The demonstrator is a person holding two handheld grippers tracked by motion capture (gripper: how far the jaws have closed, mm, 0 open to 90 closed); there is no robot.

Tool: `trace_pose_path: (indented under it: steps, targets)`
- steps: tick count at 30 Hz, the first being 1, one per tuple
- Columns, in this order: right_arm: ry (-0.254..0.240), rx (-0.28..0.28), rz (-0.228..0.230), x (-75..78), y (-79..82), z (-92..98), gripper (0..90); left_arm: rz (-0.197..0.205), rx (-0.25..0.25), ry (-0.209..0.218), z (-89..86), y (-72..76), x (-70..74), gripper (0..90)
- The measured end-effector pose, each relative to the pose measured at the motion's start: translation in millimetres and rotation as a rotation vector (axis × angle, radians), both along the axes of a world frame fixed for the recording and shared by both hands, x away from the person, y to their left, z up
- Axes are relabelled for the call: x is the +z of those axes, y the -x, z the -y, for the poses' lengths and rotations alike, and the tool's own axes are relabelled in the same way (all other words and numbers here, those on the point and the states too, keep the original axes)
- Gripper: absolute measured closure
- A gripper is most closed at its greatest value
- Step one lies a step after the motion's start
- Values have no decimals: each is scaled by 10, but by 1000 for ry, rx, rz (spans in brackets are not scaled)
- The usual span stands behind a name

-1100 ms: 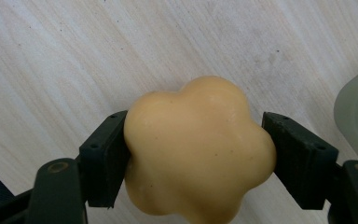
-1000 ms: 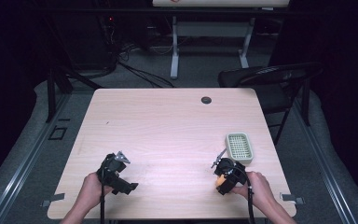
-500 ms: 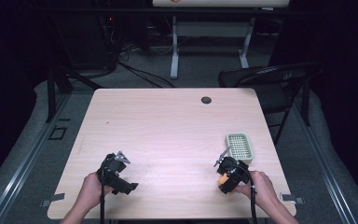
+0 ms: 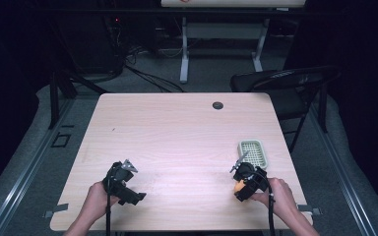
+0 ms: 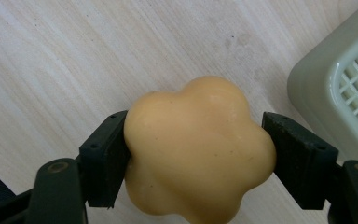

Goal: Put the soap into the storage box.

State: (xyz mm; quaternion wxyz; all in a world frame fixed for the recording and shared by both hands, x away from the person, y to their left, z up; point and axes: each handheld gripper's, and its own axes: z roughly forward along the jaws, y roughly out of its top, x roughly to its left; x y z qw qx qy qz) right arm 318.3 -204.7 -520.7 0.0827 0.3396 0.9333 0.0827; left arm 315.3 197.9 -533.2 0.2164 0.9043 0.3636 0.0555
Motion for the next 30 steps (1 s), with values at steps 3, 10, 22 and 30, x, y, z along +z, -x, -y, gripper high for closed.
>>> trace_pose_path:
  steps: [3,10,22,30]
  targets:
    - [-16,-11,4,-1,2,14,266,0,4,1,-4,-1,-1,39]
    - [3,-16,10,43,-21,54,266,0,0,-1,-2,-3,-2,39]
    - [-18,-37,41,124,-68,75,266,-3,-3,-8,11,-7,-15,39]
    - [-12,-50,47,179,-116,136,267,-7,-5,-8,15,-16,-17,39]
